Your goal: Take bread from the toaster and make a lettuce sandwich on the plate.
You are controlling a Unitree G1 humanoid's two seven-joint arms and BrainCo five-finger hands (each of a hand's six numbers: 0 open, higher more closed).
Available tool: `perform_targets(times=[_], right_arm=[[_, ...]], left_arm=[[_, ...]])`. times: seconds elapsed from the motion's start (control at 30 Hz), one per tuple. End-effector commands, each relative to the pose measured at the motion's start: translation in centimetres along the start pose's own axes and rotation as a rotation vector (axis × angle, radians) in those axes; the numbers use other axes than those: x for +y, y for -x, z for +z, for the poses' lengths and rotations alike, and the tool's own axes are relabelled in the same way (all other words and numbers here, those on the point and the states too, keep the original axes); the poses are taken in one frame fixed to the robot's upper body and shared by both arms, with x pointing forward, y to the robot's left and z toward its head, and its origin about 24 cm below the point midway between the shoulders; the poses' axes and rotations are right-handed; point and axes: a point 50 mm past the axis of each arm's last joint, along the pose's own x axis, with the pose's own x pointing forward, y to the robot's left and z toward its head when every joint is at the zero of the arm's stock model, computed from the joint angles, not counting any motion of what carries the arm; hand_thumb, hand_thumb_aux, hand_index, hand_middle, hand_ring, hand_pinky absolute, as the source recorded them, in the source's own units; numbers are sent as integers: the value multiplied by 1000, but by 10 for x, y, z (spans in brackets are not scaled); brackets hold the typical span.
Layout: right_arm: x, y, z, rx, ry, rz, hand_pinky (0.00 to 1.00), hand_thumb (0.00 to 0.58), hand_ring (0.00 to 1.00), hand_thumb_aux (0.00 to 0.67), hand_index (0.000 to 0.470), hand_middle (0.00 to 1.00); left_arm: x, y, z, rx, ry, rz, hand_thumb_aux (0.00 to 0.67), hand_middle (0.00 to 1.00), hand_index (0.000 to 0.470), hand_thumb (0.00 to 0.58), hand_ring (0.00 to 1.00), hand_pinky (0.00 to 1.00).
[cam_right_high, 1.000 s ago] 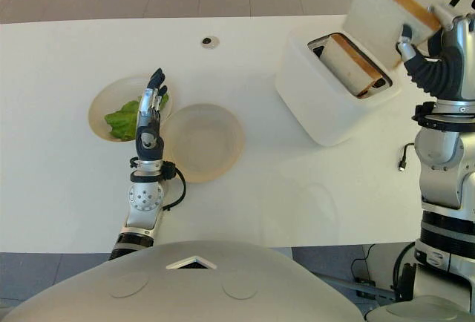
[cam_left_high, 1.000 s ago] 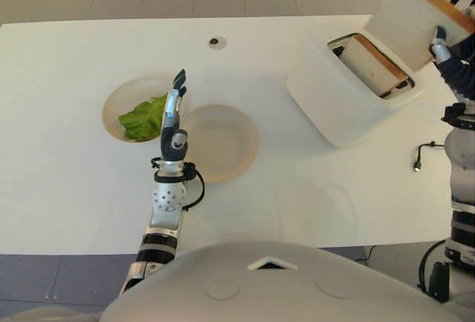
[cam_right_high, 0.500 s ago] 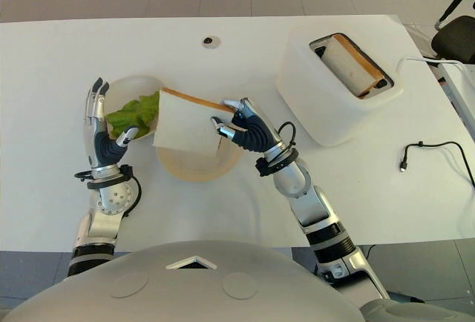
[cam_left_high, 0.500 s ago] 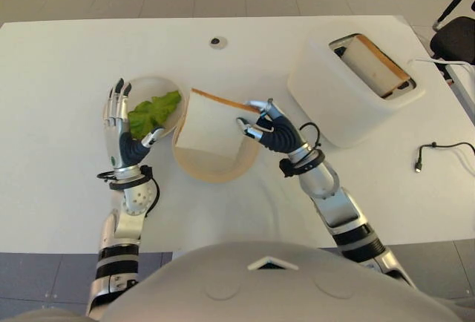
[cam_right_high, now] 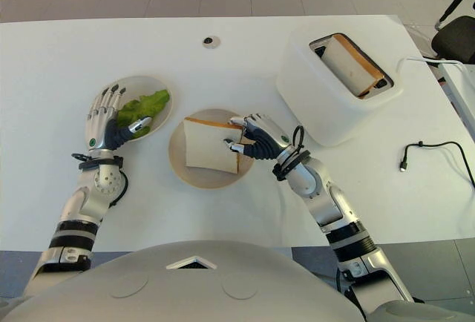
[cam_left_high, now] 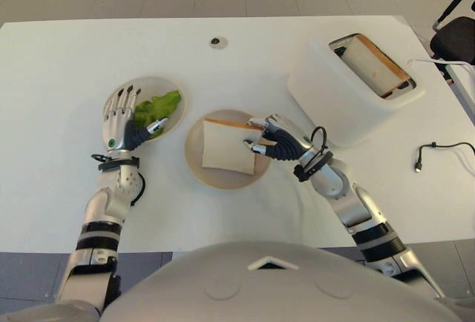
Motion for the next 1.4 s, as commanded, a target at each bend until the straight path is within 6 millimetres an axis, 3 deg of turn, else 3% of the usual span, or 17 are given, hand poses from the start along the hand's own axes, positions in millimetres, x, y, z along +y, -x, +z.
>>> perform_targets(times=[0.03, 0.1, 0.13, 0.17, 0.33, 0.5, 0.63, 0.7, 0.77, 0.9, 1.1, 1.3, 1.33, 1.37, 1.4], right_arm=[[-15, 0, 2, 23, 90, -92, 0, 0, 0, 0, 0, 0], [-20, 4, 2, 36, 126, -133, 0, 0, 0, 0, 0, 0], [-25, 5, 2, 40, 151, -156, 0, 0, 0, 0, 0, 0], [-33, 6, 2, 42, 186, -191, 0, 0, 0, 0, 0, 0], [-59, 9, 4, 48, 265, -300, 0, 0, 0, 0, 0, 0], [-62, 8, 7, 34, 269, -320, 0, 0, 0, 0, 0, 0], [-63, 8, 8, 25, 265, -348, 0, 0, 0, 0, 0, 0], [-66, 8, 11, 10, 261, -382, 0, 0, 0, 0, 0, 0], [-72, 9, 14, -2, 261, -428, 0, 0, 0, 0, 0, 0], [-79, 12, 16, -8, 264, -476, 0, 0, 0, 0, 0, 0], [-90, 20, 14, 1, 294, -512, 0, 0, 0, 0, 0, 0], [-125, 45, 20, 32, 368, -635, 0, 0, 0, 0, 0, 0], [-133, 52, 21, 49, 390, -656, 0, 0, 0, 0, 0, 0], [-140, 60, 21, 71, 415, -676, 0, 0, 0, 0, 0, 0], [-149, 68, 21, 99, 446, -700, 0, 0, 0, 0, 0, 0]], left_arm=[[-9, 0, -16, 56, -75, -96, 0, 0, 0, 0, 0, 0], [-10, -2, -19, 65, -83, -139, 0, 0, 0, 0, 0, 0], [-10, -3, -21, 65, -88, -156, 473, 0, 332, 530, 0, 0], [-9, -3, -22, 62, -89, -173, 670, 0, 470, 580, 0, 0], [-10, 2, -22, 34, -68, -267, 670, 0, 470, 580, 0, 0], [-14, 6, -20, 18, -43, -338, 670, 0, 470, 580, 0, 0], [0, 0, -10, -26, 14, -227, 670, 0, 470, 580, 0, 0], [12, -3, 5, -91, 163, -86, 670, 0, 470, 580, 0, 0], [21, -1, 28, -151, 424, 39, 670, 0, 470, 580, 0, 0], [17, 10, 75, -349, 672, -9, 670, 0, 470, 580, 0, 0], [-7, 33, 107, -576, 595, -265, 670, 0, 470, 580, 0, 0], [-36, 45, 108, -622, 411, -477, 670, 0, 470, 580, 0, 0], [-37, 45, 107, -618, 394, -484, 623, 0, 437, 577, 0, 0], [-38, 45, 107, -616, 386, -487, 478, 0, 335, 532, 0, 0], [-38, 45, 106, -613, 378, -489, 441, 0, 310, 512, 0, 0]])
